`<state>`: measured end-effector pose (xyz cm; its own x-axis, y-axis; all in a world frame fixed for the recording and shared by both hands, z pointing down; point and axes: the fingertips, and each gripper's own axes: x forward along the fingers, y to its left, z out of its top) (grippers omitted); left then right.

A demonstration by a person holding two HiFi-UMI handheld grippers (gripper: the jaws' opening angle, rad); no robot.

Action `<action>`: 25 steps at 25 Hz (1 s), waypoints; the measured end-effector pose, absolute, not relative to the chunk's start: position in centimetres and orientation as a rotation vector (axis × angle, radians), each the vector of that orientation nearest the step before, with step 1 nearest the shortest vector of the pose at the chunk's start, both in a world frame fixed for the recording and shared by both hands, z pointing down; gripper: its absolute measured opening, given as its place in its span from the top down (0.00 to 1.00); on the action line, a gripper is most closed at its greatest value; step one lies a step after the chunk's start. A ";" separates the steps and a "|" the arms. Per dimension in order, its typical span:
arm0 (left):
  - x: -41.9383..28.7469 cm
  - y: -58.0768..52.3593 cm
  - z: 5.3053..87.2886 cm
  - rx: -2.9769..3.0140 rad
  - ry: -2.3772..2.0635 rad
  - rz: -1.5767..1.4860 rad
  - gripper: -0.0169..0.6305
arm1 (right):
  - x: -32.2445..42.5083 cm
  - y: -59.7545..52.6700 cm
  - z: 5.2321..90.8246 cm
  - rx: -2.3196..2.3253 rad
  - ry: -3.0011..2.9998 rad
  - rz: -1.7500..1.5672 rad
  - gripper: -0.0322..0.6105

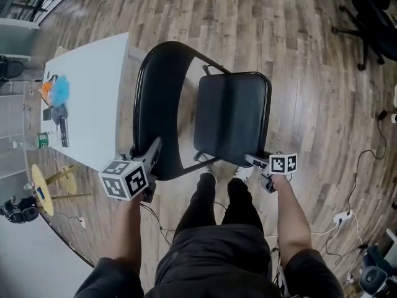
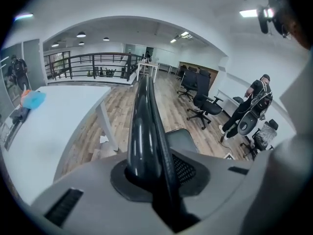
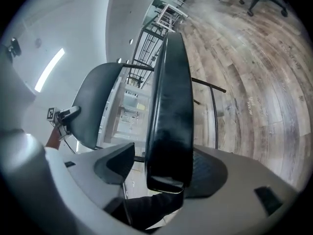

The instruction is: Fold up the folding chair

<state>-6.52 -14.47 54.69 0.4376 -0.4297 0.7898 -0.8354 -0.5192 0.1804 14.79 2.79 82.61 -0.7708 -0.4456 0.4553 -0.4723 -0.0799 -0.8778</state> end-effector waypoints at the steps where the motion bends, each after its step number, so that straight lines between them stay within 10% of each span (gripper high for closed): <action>1: -6.9 -14.4 54.0 2.126 -1.067 0.947 0.86 | 13.6 2.5 81.1 1.037 -2.139 2.016 0.45; 25: -16.5 -17.1 44.4 2.079 -1.172 0.900 0.86 | -18.9 -9.6 62.9 0.717 -2.390 1.663 0.45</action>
